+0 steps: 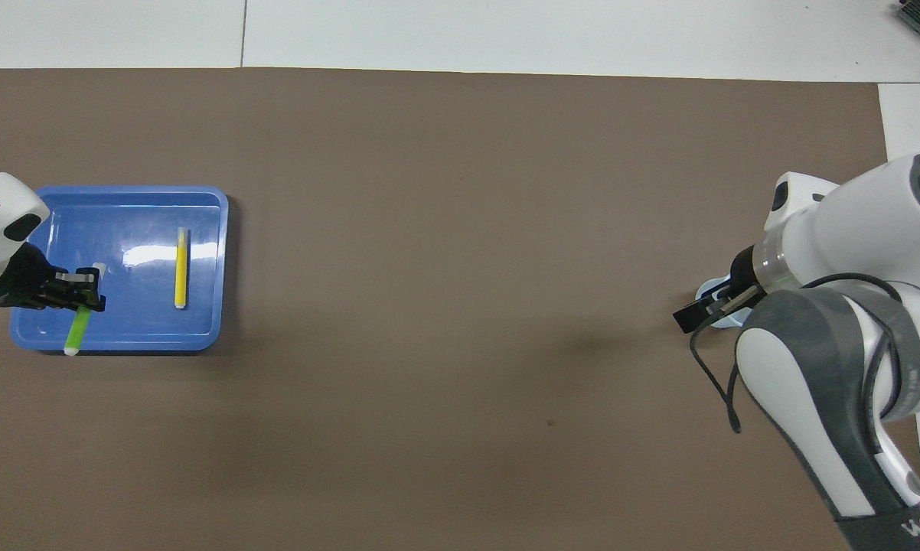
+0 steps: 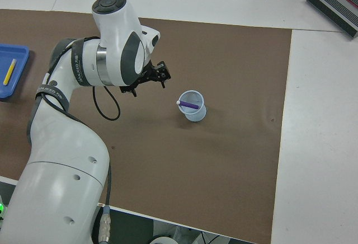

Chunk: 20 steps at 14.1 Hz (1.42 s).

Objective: Right arm passes pens to left for tray arrangement
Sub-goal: 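Lower the green pen into the tray while the right gripper withdraws, then release the green pen beside the yellow pen and lift the left gripper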

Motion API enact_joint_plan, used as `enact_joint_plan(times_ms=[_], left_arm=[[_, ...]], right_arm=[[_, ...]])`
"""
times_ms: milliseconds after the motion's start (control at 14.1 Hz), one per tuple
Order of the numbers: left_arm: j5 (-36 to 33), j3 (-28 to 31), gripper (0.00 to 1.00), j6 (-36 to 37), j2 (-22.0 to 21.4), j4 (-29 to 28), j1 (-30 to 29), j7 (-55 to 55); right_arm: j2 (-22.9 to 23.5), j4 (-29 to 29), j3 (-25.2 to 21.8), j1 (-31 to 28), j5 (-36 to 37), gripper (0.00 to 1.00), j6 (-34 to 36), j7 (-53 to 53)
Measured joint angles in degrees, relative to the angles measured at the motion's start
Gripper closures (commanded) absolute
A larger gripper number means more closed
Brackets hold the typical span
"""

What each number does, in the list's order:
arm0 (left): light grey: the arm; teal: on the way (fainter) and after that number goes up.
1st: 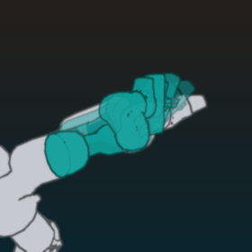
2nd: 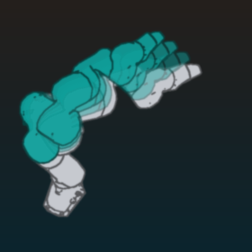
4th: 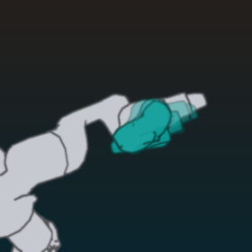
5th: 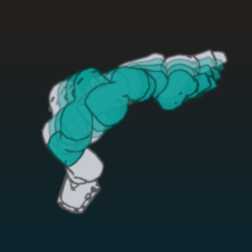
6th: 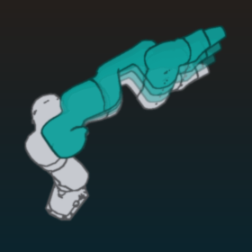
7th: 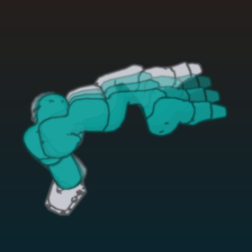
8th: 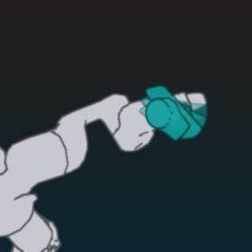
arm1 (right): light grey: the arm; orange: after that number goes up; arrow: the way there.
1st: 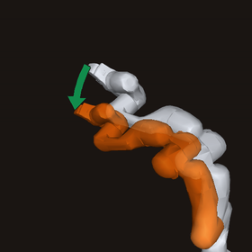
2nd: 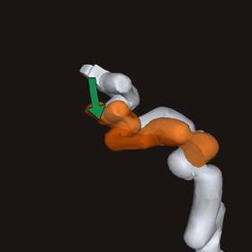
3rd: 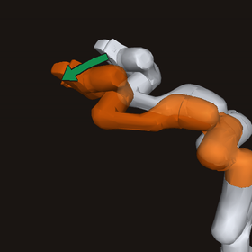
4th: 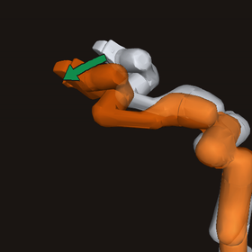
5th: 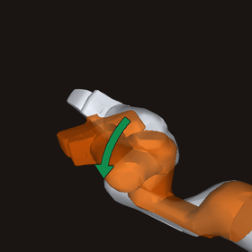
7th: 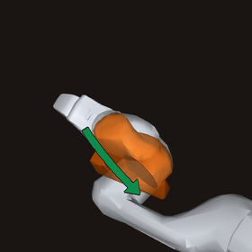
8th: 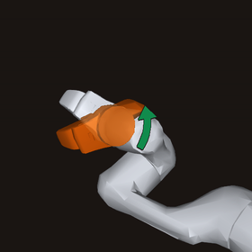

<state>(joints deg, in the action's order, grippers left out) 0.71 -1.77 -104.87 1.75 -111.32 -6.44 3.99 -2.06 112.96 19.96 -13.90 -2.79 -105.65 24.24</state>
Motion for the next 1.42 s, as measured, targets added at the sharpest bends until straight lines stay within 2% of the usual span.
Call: enact_joint_plan(times_ms=[71,142,213,427,640,782,1138,1422], left_arm=[[-1.02,0.00,1.00,-1.74,1.14,-0.12,-0.41,1.23],[-1.86,0.00,1.00,-3.49,2.34,-0.17,-0.81,2.11],[-2.28,0.02,1.00,-5.07,3.55,-0.22,-1.14,2.67],[-3.66,-0.02,1.00,-9.91,7.12,-0.35,-1.59,3.12],[-4.05,-0.12,1.00,-14.41,10.32,-0.44,-1.59,3.15],[-4.07,-0.13,1.00,-16.76,12.06,-0.49,-1.59,3.15],[-4.09,-0.22,1.00,-20.40,14.61,-0.87,-1.58,3.18],[-5.22,-0.52,1.00,-25.49,15.03,-4.44,-1.46,3.20]], right_arm=[[0.00,0.82,-0.02,-0.96,0.30,0.12,-1.60,2.22],[0.00,1.76,-0.02,-1.44,0.60,0.14,-3.18,3.42],[0.00,2.69,-0.02,-1.55,0.78,0.23,-4.48,3.88],[-0.02,5.35,0.00,-2.19,1.71,0.27,-7.50,4.00],[0.07,7.91,0.00,-4.36,1.77,0.42,-9.76,4.01],[0.36,9.30,-0.03,-5.85,1.77,0.44,-10.47,2.06],[0.60,11.76,0.65,-5.92,1.75,0.56,-11.53,-8.54],[0.60,11.89,0.67,-5.99,1.75,0.56,-11.82,-9.85]])
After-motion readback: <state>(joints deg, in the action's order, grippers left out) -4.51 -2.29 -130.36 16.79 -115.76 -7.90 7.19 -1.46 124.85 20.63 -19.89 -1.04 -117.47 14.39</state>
